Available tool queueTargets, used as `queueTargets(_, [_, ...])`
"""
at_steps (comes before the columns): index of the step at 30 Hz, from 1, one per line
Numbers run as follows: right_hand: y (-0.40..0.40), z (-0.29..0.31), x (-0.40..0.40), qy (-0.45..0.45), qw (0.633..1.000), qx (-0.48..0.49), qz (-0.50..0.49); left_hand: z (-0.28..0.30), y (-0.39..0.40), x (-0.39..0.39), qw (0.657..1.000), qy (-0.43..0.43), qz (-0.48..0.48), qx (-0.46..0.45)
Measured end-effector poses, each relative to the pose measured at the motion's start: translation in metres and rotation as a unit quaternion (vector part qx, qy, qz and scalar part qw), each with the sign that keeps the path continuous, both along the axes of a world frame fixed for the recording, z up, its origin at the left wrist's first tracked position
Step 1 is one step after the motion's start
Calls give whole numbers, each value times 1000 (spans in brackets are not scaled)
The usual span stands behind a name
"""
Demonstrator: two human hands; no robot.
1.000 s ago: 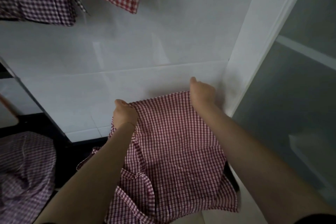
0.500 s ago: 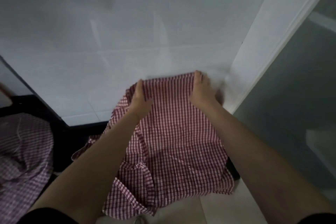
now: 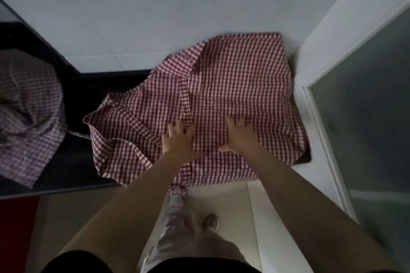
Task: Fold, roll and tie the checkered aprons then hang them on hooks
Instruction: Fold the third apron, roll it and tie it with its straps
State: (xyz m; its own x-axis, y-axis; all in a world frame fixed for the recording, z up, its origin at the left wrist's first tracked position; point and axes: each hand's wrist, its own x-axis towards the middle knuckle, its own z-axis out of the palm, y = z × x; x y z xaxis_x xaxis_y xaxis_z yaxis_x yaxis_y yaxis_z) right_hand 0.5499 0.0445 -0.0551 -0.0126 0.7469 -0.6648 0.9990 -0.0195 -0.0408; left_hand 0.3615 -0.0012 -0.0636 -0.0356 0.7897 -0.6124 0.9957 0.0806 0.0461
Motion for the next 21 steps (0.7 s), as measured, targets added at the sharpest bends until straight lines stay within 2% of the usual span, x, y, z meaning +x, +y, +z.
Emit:
queueTargets(5, [-15,0,-9,116,987,77,86,-2,-17,-23,993,44,109,-11])
queueTargets(8, [-27,-2,-9,64,990,65,106,-5,-17,-51,987,46,153,-4])
queueTargets(10, [-37,-6,-3,20,992,72,102,-3,-15,-60,982,36,182,33])
queueTargets(12, [-45,-11,3,1,991,100,94,1,-22,-52,976,42,173,126])
queueTargets(15, [-52,-19,8,23,989,141,47,5,-49,-22,958,-9,112,265])
queueTargets(17, [-60,-18,3,32,984,175,23,-1,-72,-8,959,-23,94,267])
queueTargets(19, [-69,-17,-3,43,959,267,82,-11,-89,-4,967,-24,88,238])
queueTargets(21, [-76,-18,-9,94,933,306,164,-19,-97,-4,970,-23,81,229])
